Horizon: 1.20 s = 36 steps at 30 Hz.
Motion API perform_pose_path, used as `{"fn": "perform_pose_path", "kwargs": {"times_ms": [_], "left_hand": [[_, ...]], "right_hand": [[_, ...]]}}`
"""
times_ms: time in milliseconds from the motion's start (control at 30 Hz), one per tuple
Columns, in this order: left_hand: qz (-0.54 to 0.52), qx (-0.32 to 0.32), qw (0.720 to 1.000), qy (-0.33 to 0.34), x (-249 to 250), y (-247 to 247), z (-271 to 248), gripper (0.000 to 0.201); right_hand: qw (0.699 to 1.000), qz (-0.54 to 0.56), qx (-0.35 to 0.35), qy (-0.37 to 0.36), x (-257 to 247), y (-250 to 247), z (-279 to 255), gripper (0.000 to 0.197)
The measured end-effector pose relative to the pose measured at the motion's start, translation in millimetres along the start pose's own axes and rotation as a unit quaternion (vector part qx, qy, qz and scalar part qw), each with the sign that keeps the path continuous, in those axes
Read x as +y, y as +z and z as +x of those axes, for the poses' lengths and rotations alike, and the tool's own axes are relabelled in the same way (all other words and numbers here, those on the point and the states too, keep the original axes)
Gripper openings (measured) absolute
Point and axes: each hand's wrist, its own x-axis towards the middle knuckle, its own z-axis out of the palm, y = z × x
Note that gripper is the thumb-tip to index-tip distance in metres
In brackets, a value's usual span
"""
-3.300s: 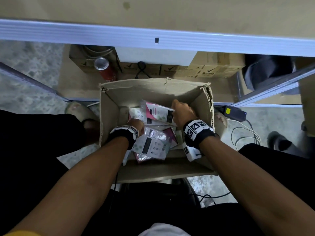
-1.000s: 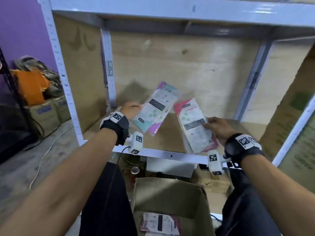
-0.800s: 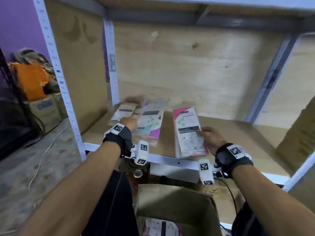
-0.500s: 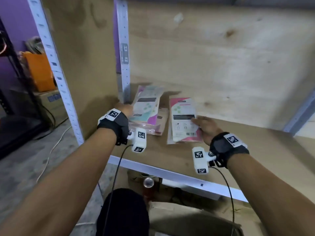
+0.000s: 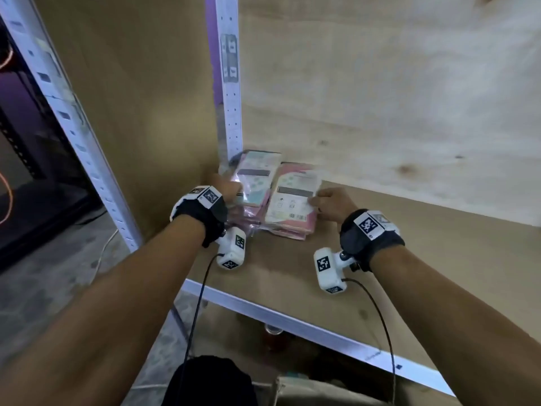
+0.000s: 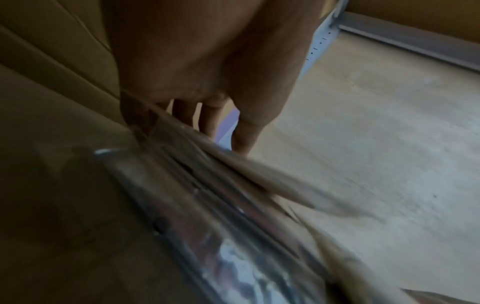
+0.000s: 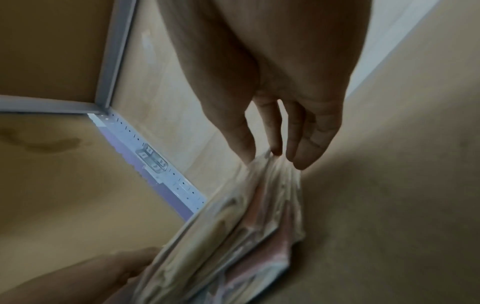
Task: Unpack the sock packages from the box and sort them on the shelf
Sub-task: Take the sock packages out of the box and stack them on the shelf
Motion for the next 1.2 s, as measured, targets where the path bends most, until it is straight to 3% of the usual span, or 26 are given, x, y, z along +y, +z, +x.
{"fn": "perform_pose_path", "kwargs": {"times_ms": [167, 267, 467, 533, 633, 800, 1000, 1200], "left_hand": [[0.005, -0.001, 1.000, 0.029, 2.7, -3.8, -14.5, 0.047], [-0.020, 0.003, 0.999, 0.042, 8.8, -13.1, -36.4, 0.046], [0.039, 0.053, 0.992, 0.108, 32.4, -29.9, -127.1, 0.037], [0.030, 0.045, 0.988, 0.142, 36.3, -26.0, -164.5, 0.023], [0.056, 0.014, 0.981, 0.185, 35.8, -12.3, -217.3, 0.021], [0.004, -0.058, 0.966, 0.250, 23.0, 12.8, -293.3, 0.026], [-0.032, -0.143, 0.963, 0.224, -6.8, 51.6, -356.9, 0.024], [0.019, -0.237, 0.951, 0.200, -49.1, 107.0, -387.0, 0.021]], "right_hand": [[0.999, 0.016, -0.030, -0.027, 6.4, -13.7, -19.6, 0.016], [0.998, 0.030, -0.058, -0.003, 1.6, -27.5, -46.6, 0.016], [0.998, -0.007, -0.061, -0.003, -5.1, -62.1, -129.6, 0.013], [0.998, -0.006, -0.055, -0.010, -4.4, -74.6, -160.7, 0.012], [0.999, -0.015, -0.049, -0.016, 3.5, -92.4, -205.5, 0.010], [0.995, -0.082, -0.045, -0.024, 35.6, -111.5, -270.2, 0.007], [0.984, -0.167, -0.060, -0.019, 90.4, -123.5, -321.6, 0.006], [0.967, -0.243, -0.073, 0.009, 153.9, -118.1, -347.0, 0.008]]}}
